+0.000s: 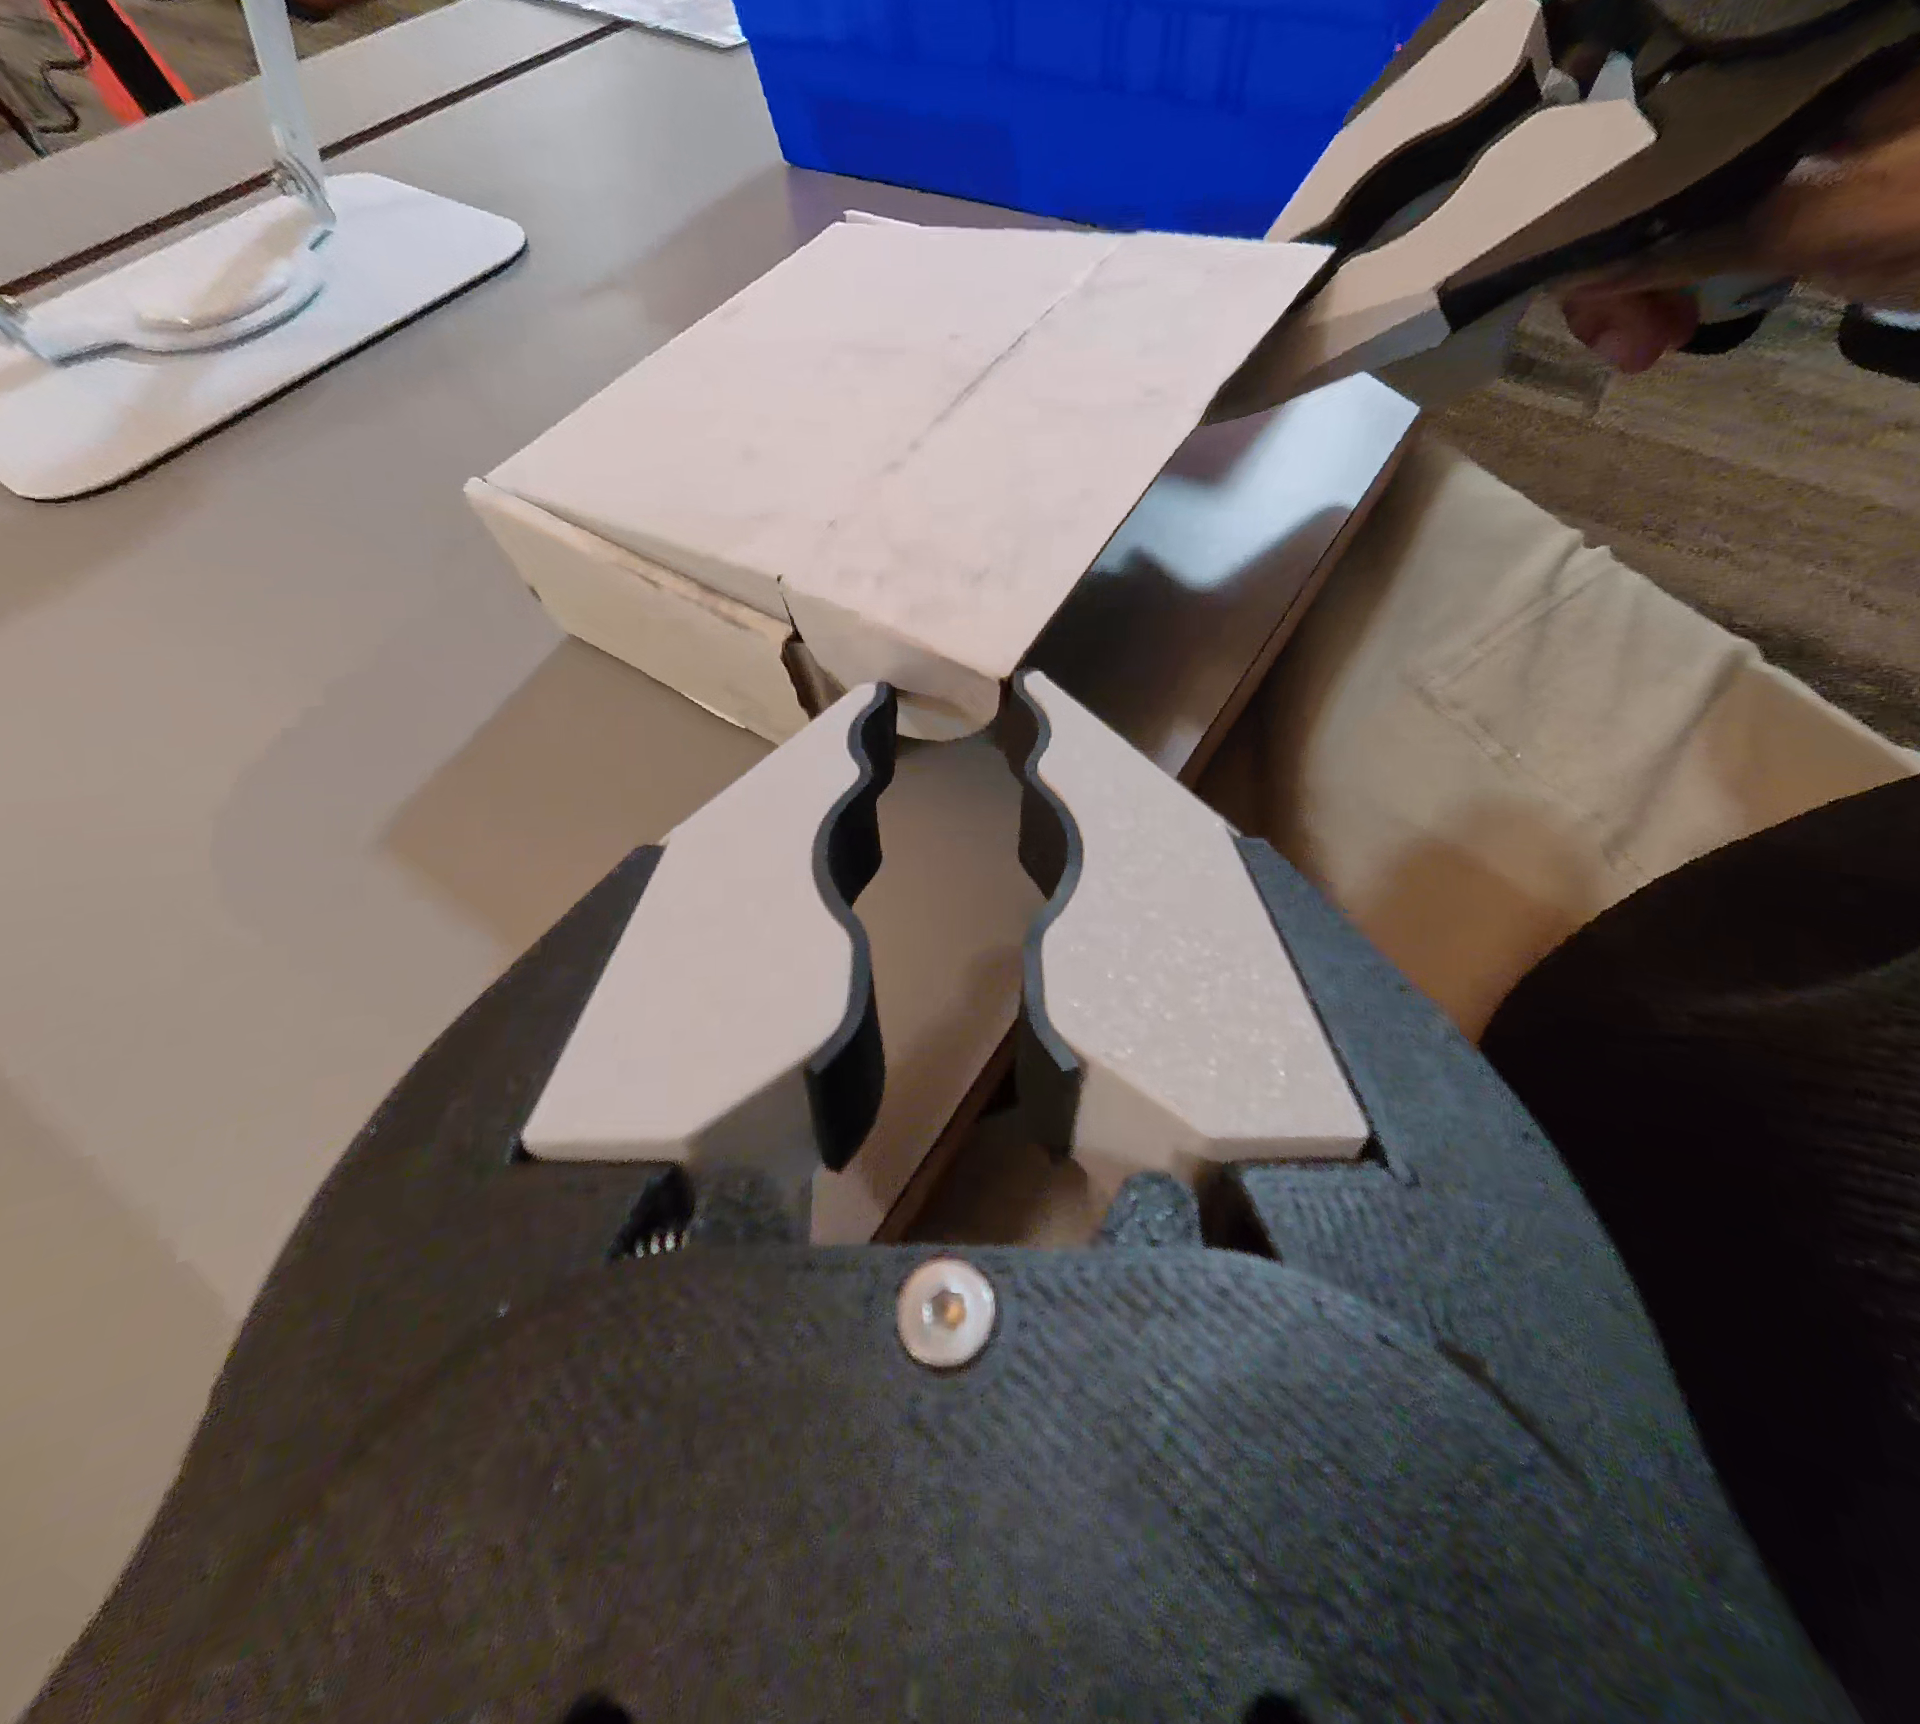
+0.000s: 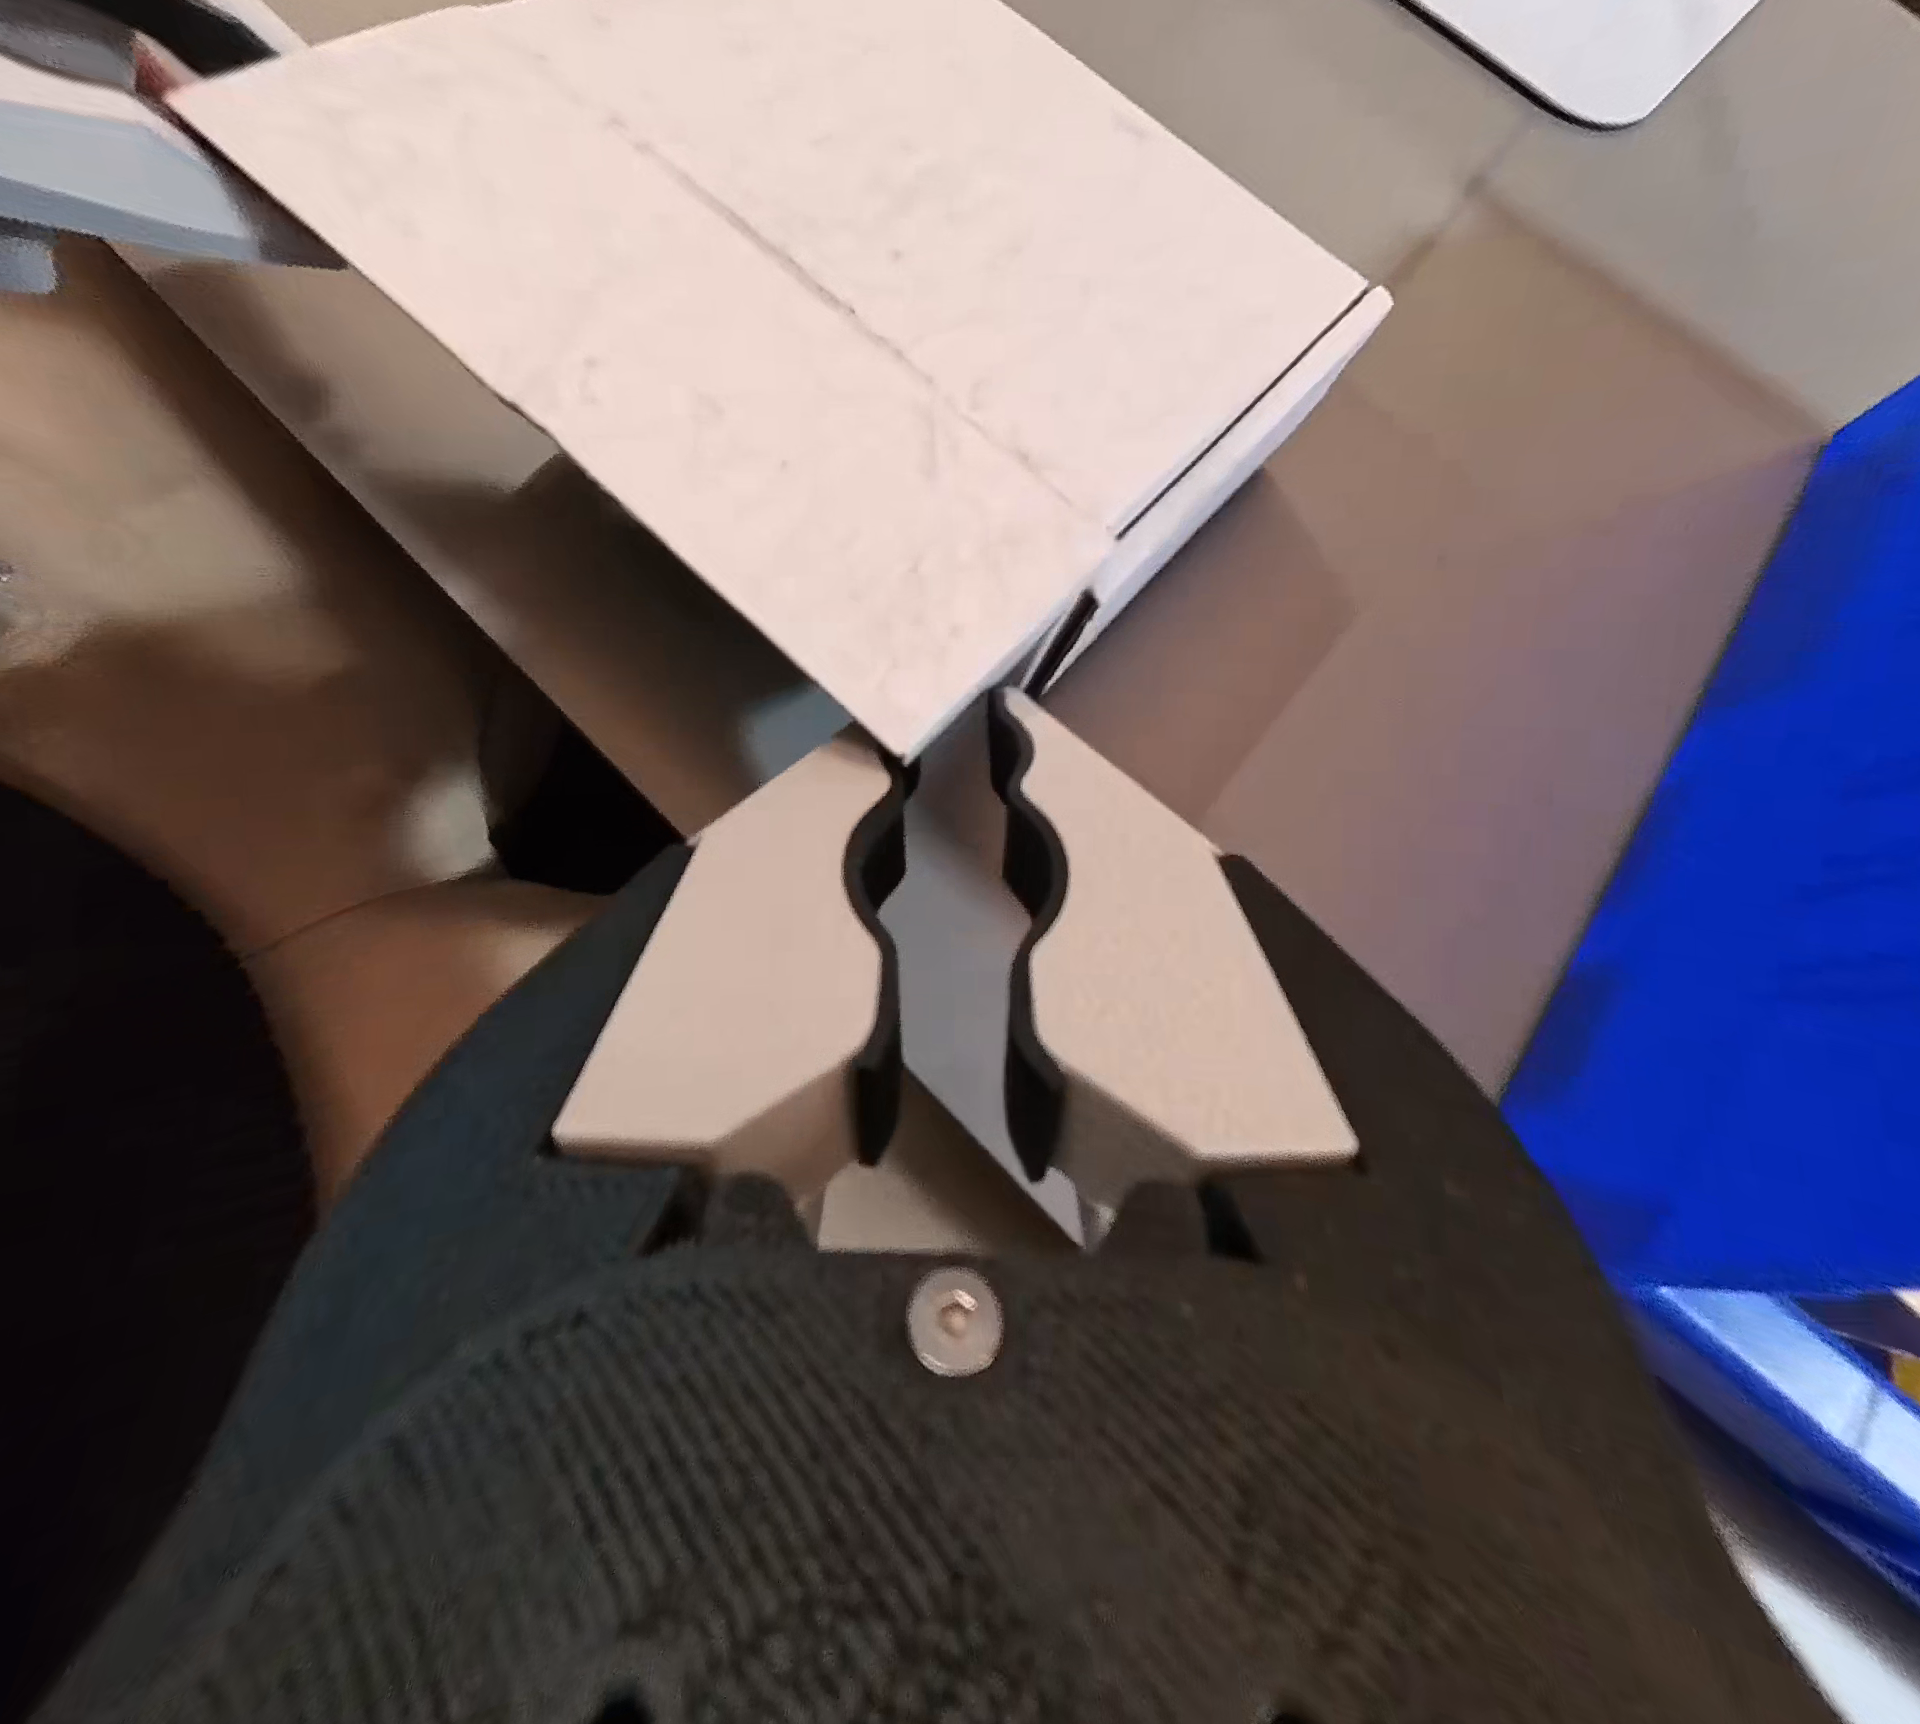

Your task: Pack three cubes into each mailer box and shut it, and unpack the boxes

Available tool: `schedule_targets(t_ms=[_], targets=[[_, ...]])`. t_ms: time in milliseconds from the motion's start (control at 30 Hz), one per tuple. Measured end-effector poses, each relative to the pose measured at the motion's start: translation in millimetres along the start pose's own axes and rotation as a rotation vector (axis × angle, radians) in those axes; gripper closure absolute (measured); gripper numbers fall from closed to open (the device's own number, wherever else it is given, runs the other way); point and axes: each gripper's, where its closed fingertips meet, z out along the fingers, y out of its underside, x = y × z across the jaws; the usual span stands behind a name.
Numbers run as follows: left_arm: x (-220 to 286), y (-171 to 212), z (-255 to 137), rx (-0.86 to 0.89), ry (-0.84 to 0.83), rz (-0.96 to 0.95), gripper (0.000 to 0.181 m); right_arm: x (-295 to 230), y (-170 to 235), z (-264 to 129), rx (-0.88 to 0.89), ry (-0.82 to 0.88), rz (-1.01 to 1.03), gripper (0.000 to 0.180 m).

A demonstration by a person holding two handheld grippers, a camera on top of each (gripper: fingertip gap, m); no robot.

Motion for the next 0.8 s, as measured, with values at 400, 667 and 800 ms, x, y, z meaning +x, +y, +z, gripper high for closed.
schedule_targets(t_ms=[400,667,800], targets=[[7.7,3.2,-3.8,-0.035,0.107,-0.118,0.147,-8.2,-2.7,-12.3,0.075,-0.086,0.083,0.106],[-2.8,-11.9,-8.2,0.067,0.068,-0.11,0.131,-4.1,-11.5,-21.9,0.159,-0.041,0.02,0.116],[8.4,-7.6,-0.9,0.049,0.075,-0.044,0.136,-12.2,-8.8,-13.4,0.122,-0.035,-0.024,0.13]])
